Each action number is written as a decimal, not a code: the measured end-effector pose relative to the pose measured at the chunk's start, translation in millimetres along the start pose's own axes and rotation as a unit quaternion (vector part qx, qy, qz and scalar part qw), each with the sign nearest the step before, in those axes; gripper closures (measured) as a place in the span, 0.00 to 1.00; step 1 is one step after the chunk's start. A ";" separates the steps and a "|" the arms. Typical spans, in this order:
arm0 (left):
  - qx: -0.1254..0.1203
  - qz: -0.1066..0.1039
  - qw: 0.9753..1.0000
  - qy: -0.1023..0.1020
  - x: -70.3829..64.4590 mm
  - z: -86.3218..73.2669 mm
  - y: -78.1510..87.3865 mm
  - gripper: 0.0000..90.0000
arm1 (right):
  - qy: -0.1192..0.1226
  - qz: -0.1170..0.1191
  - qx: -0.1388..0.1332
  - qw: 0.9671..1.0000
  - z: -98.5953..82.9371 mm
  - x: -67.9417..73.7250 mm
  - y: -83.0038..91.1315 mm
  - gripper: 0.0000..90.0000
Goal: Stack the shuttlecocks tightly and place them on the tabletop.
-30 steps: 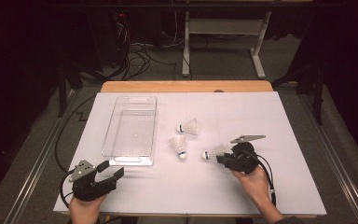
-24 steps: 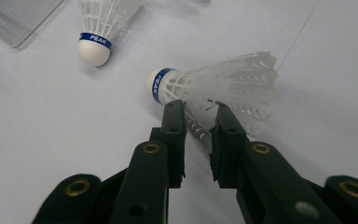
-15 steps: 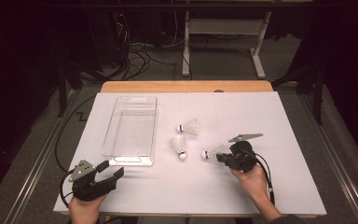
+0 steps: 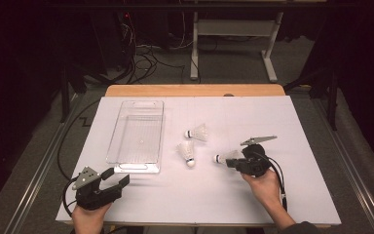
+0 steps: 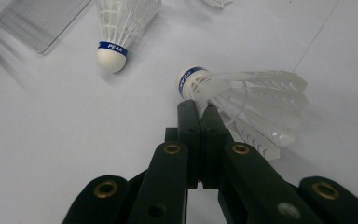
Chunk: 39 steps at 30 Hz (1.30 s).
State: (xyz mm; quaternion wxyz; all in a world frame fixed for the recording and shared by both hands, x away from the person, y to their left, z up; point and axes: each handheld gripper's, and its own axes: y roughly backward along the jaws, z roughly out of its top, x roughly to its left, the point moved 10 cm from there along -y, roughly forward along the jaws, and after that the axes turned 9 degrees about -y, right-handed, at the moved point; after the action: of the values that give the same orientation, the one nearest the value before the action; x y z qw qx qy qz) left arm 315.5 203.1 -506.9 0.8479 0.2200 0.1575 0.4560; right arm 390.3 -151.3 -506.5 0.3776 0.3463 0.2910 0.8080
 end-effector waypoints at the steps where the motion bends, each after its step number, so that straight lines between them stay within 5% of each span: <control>1: 0.000 0.000 1.000 0.000 -0.2 0.0 0.0 0.36 | 0.001 -0.001 -0.001 1.000 0.7 -0.3 0.6 1.00; 39: 0.002 0.002 1.000 -0.004 0.3 -0.6 -0.5 0.36 | 0.011 0.001 -0.024 1.000 40.9 -7.2 2.1 1.00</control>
State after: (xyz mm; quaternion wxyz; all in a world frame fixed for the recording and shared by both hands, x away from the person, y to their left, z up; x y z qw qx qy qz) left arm 315.7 203.2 -507.7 0.8473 0.2239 0.1543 0.4563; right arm 424.7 -149.7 -483.3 0.3815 0.3284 0.2748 0.8192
